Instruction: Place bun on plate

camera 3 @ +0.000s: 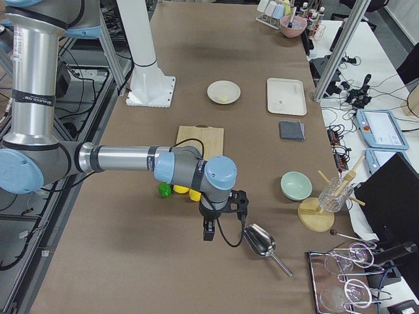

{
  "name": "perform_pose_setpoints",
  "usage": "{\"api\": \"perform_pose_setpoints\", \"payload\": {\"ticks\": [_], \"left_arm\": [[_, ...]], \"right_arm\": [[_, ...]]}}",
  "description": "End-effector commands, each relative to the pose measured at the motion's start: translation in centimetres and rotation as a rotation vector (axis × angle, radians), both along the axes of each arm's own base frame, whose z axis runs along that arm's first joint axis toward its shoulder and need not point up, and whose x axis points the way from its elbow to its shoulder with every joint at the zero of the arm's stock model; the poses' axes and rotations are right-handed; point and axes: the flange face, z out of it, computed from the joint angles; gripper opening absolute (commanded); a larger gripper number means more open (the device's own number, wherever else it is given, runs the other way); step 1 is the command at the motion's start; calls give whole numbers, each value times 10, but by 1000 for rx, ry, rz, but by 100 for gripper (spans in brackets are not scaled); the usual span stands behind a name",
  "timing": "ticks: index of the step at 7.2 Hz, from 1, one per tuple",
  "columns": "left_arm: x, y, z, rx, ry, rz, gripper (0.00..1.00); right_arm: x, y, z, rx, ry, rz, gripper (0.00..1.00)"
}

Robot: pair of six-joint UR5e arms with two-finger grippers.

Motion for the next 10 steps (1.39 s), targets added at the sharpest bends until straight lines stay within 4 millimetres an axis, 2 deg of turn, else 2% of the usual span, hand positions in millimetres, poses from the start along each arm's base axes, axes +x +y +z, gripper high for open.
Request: {"api": "perform_pose_setpoints", "payload": {"ticks": [1,6,10], "left_arm": [[1,-7,-7,4,9,-2,98],[2,1,10,-22,5,1,98],[3,0,6,-19,8,2,98]], "right_arm": [[0,0,0,1,0,0,100],[0,-1,-2,5,-1,0,100],[0,-1,-2,4,-2,0,100]]}}
